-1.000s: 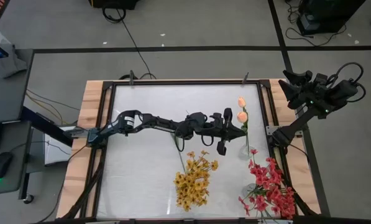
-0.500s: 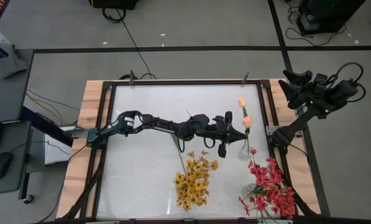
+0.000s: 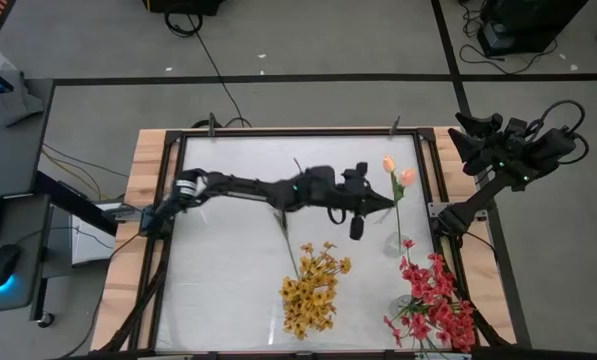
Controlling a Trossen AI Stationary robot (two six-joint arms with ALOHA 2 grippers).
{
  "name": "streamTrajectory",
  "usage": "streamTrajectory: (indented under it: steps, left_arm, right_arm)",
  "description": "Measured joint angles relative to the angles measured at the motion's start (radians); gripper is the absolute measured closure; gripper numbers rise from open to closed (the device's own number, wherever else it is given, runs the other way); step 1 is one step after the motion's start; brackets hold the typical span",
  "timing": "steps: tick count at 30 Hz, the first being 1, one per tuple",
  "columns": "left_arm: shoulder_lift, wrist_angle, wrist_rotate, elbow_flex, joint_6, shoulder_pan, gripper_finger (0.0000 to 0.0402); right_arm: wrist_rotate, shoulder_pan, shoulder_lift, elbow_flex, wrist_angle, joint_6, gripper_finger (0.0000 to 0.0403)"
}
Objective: Sort flowers into vase by color
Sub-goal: Put the top light pink flower into the top transparent vase
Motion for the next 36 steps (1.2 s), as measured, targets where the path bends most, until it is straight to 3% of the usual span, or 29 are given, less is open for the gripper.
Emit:
streamTrajectory:
  steps: [6, 15, 23, 36]
  left_arm:
    - [-0.117, -0.215, 0.068, 0.0, 0.029, 0.046, 0.0393]
    - [-0.232, -0.232, 0.069, 0.002, 0.002, 0.105, 0.0393]
    - [-0.247, -0.245, 0.069, 0.0, -0.106, 0.15, 0.0393]
    - [-0.249, -0.29, 0.069, 0.0, -0.136, 0.153, 0.0393]
  right_arm:
    - [0.001, 0.0, 0.0, 0.0, 0.001, 0.0, 0.0057]
    - [0.001, 0.0, 0.0, 0.0, 0.001, 0.0, 0.0057]
    - [0.001, 0.0, 0.0, 0.0, 0.001, 0.0, 0.0057]
    - [0.001, 0.0, 0.0, 0.0, 0.001, 0.0, 0.0057]
